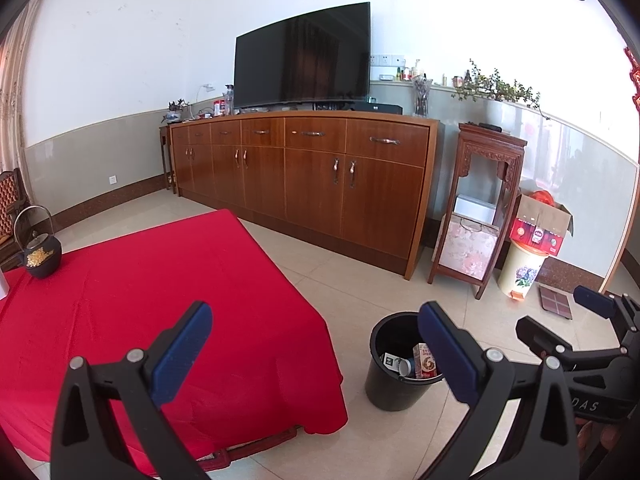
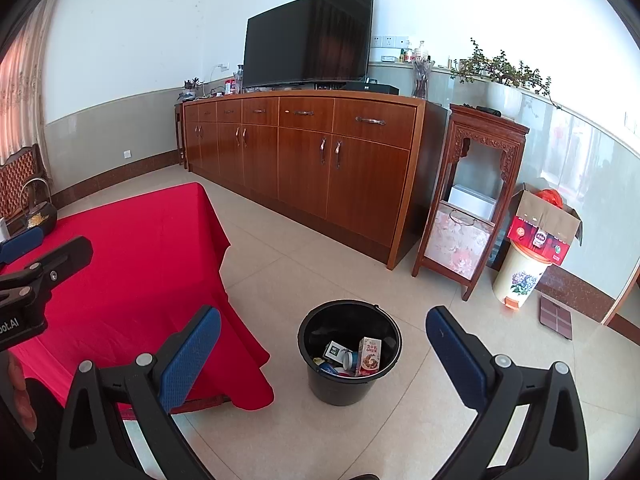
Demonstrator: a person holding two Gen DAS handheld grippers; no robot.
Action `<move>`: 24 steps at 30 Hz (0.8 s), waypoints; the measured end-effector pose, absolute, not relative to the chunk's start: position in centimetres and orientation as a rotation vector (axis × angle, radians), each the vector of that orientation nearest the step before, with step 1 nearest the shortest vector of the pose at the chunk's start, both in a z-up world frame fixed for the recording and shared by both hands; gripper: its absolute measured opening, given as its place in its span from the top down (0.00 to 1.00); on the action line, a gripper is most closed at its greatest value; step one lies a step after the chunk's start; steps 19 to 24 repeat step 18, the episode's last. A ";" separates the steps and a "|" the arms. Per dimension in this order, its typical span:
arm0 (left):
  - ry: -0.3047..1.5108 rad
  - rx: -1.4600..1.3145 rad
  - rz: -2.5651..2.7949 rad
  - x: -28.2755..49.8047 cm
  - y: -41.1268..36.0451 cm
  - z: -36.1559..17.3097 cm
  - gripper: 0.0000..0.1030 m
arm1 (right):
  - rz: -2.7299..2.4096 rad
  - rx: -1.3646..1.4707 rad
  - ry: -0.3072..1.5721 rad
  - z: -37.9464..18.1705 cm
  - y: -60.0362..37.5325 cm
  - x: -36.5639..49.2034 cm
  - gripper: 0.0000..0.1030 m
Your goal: Collect trash
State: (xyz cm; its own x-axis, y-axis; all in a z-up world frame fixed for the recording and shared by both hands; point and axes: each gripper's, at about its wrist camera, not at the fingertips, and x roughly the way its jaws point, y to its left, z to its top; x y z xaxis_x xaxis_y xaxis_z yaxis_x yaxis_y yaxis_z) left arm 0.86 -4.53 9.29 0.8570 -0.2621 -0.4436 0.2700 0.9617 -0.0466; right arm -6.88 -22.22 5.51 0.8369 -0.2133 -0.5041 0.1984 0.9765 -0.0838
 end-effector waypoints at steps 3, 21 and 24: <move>0.463 0.019 -0.279 0.8 -4.5 9.3 0.00 | -0.219 -0.026 0.537 5.5 -22.3 -6.9 0.00; 0.479 0.018 -0.288 1.6 -4.2 8.9 0.00 | -0.237 -0.015 0.545 5.5 -23.0 -6.8 0.00; 0.479 0.018 -0.288 1.6 -4.2 8.9 0.00 | -0.237 -0.015 0.545 5.5 -23.0 -6.8 0.00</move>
